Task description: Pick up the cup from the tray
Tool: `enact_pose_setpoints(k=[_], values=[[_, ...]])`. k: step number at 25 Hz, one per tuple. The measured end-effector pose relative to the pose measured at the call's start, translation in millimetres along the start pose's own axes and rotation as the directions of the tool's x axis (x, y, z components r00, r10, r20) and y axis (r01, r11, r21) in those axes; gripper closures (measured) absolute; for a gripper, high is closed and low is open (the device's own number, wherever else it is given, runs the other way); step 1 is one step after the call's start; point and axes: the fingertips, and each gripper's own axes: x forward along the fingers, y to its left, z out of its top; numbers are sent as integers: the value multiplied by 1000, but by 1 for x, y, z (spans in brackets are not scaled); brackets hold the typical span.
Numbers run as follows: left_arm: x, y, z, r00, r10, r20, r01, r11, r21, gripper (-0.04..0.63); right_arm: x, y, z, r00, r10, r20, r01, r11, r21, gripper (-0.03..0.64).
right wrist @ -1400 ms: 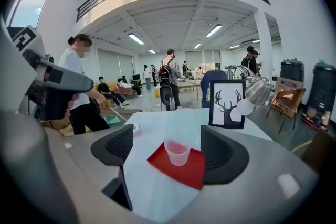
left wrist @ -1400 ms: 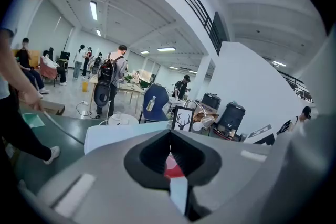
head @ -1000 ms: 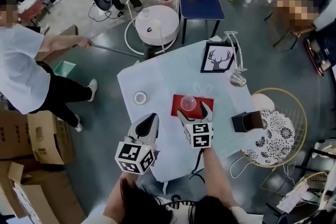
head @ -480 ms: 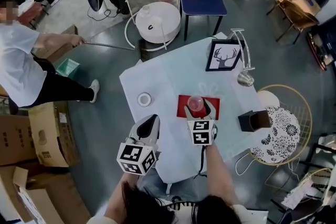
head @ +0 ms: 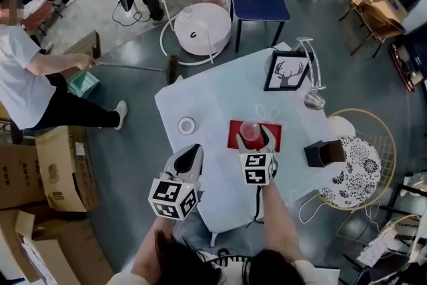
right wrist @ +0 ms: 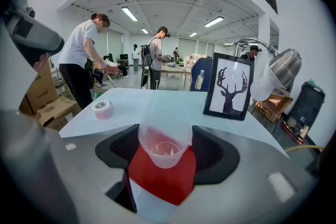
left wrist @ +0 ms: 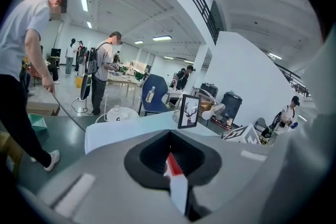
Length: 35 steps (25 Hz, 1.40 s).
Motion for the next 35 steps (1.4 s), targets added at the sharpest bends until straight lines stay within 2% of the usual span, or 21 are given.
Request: enact_pose_setpoints(k=[17, 35], values=[[-3, -41, 3, 998, -61, 9, 60, 998, 17, 595, -46, -8, 15, 997, -11, 75, 7, 999, 49, 281], [-12, -108, -10, 995, -103, 17, 102, 993, 51, 595, -124, -62, -23, 991, -97, 88, 88, 990, 106, 282]])
